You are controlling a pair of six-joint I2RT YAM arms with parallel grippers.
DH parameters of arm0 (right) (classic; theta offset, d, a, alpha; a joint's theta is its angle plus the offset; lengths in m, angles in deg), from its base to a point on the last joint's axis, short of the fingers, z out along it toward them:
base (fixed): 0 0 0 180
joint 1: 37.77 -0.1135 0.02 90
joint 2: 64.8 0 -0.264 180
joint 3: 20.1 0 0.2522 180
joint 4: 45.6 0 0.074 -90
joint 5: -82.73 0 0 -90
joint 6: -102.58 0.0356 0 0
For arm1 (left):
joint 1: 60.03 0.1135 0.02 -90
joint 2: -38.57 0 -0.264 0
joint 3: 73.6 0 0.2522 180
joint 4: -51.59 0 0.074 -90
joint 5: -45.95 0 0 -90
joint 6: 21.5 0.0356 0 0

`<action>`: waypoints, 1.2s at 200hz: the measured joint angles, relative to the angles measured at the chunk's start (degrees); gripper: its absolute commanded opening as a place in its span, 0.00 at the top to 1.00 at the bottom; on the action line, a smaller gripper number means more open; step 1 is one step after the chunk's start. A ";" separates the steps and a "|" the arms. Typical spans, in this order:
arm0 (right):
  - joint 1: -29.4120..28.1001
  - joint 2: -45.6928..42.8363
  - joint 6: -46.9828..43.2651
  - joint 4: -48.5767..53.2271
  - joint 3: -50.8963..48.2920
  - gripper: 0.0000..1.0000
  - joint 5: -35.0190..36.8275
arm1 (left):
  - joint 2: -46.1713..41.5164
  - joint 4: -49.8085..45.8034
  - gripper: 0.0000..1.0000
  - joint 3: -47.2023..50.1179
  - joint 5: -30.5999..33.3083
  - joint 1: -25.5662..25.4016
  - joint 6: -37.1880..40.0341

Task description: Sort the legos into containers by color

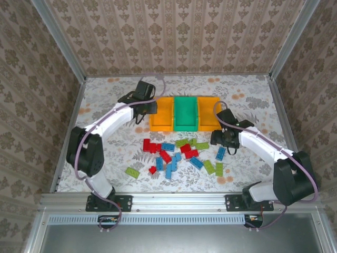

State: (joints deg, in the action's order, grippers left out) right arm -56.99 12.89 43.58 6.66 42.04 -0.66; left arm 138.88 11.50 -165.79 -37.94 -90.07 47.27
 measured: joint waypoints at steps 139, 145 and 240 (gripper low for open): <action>-0.70 8.35 3.98 -0.02 -2.54 0.43 -1.27 | 6.91 -0.37 0.43 -3.54 -1.09 -3.78 1.51; -0.70 8.57 3.91 -0.20 -2.56 0.45 -1.27 | 6.75 -0.17 0.40 -2.99 -0.96 -3.80 1.49; -2.08 1.92 3.69 -0.39 -1.42 0.79 -0.87 | -8.94 4.79 0.06 12.63 2.75 -4.13 -0.15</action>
State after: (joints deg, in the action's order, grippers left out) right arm -59.07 14.81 47.28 6.27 40.62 -1.53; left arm 129.94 16.29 -153.16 -35.19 -94.20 47.11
